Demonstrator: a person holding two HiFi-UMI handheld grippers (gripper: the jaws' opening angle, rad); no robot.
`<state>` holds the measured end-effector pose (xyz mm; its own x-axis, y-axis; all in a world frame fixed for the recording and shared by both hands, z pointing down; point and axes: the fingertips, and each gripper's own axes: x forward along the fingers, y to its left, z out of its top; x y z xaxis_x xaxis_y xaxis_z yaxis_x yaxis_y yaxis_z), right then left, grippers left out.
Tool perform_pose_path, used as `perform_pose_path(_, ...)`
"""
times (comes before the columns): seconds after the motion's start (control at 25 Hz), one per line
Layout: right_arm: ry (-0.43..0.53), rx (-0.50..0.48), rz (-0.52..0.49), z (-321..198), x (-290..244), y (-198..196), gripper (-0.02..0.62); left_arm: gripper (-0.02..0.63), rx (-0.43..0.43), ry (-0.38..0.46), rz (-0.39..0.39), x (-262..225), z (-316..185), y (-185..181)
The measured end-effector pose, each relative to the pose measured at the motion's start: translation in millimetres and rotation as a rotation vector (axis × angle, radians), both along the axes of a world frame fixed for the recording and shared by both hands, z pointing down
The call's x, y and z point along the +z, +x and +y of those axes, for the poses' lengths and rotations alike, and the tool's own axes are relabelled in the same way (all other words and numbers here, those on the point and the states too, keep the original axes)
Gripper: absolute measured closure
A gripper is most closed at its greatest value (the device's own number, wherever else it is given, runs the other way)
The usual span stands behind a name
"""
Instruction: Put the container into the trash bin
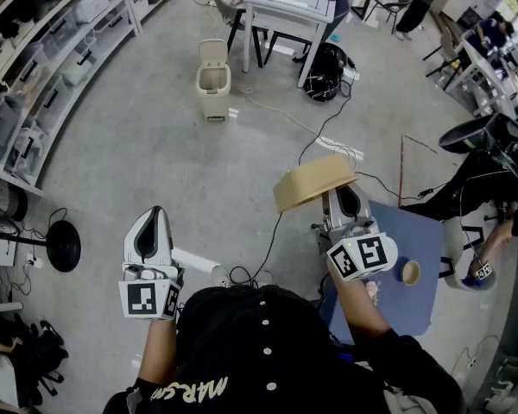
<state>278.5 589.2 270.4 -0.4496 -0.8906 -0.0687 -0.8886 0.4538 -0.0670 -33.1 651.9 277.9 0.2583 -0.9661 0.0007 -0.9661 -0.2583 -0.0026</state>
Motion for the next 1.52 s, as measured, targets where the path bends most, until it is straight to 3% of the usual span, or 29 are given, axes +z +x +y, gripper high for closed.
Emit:
perform_pose_path(0.44, 0.008, 0.009, 0.019, -4, -4, -31, 0.574, 0.604, 0.027, 0.013, 0.030, -4, -7, -24)
perform_pose_path(0.64, 0.029, 0.035, -0.044, 7, -6, -48, 0.572, 0.604, 0.052, 0.015, 0.035, 1, -3, -42)
perform_pose_path(1.0, -0.007, 0.074, -0.069, 16, 11, -63, 0.572, 0.604, 0.083, -0.028, 0.034, 20, -6, -59)
perform_pose_path(1.24, 0.007, 0.083, -0.028, -1, 11, -72, 0.572, 0.606, 0.086, -0.015, 0.017, 19, -21, -65)
perform_pose_path(1.52, 0.011, 0.066, -0.057, -34, 9, -77, 0.572, 0.604, 0.086, -0.022, 0.017, 20, -51, -68)
